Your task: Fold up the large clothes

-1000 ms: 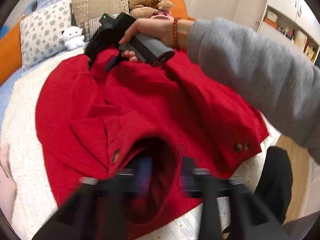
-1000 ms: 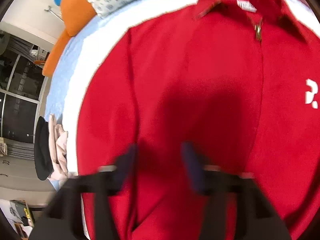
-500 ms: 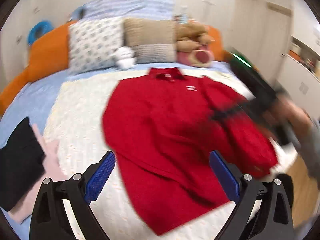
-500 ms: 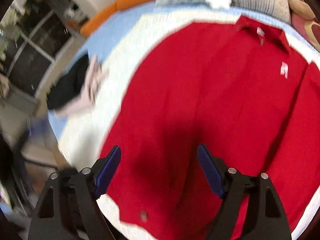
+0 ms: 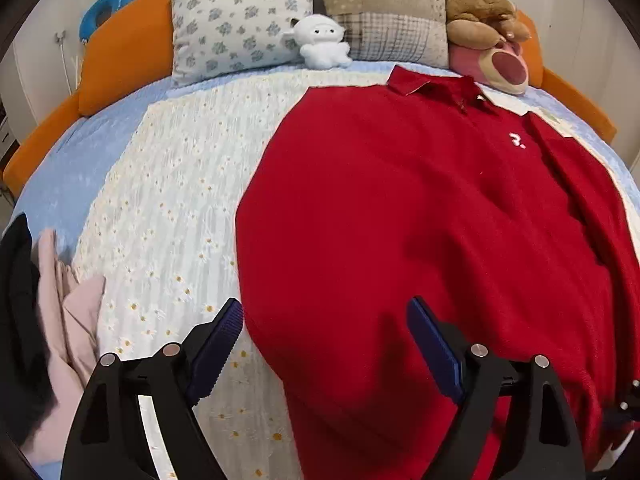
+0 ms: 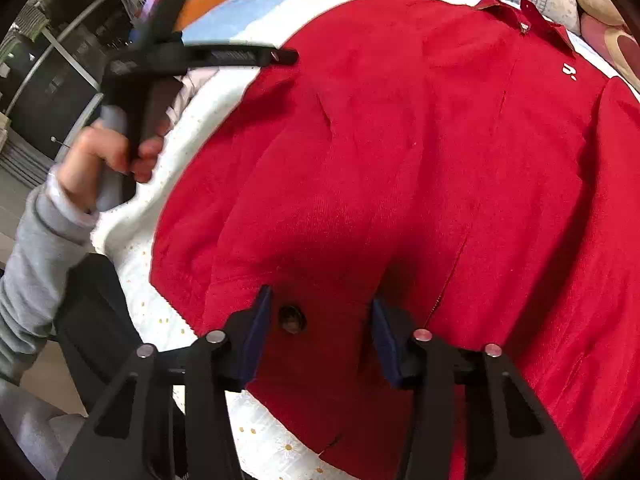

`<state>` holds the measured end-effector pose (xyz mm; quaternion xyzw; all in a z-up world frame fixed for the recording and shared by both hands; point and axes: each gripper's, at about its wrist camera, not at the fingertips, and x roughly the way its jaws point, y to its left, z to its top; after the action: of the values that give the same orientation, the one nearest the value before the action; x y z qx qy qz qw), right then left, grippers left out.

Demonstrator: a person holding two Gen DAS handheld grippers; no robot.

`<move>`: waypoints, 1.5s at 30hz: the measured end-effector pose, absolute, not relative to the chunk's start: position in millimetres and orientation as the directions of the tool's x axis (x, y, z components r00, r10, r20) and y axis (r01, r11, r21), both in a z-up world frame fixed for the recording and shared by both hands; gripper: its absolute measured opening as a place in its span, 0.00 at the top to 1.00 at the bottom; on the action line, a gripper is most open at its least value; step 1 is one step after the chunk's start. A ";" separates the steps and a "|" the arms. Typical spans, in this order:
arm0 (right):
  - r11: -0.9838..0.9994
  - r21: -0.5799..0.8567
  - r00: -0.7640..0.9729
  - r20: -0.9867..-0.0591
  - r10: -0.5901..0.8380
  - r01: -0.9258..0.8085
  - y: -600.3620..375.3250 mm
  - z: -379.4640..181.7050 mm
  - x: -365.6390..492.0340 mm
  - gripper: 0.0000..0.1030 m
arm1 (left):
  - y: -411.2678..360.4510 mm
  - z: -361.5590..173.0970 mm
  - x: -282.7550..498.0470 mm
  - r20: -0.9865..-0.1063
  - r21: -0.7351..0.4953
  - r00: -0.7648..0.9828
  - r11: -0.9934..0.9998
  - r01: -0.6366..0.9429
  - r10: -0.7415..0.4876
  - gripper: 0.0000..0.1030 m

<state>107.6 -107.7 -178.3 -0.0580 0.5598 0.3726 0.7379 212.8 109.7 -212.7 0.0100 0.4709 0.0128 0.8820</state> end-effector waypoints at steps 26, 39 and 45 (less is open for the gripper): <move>0.615 0.651 0.046 -0.669 0.742 -0.444 -178.7 -176.9 87.3 0.60 | 75.4 -228.3 217.2 -0.830 0.099 0.556 0.992 0.081 0.037 0.16; 0.803 0.127 0.370 -0.838 0.401 -0.583 -143.3 -126.6 49.7 0.27 | 109.6 -221.8 217.7 -0.813 0.097 0.579 0.995 0.022 0.066 0.11; 0.702 0.040 0.460 -0.729 0.507 -0.711 -76.0 -87.0 6.4 0.25 | 137.2 -202.2 199.2 -0.790 -0.001 0.613 1.000 -0.008 0.004 0.09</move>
<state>6.4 -76.0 -87.0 -0.1364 0.3736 0.3612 0.8434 199.2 137.2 -202.2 -0.0024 0.4400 0.0035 0.8980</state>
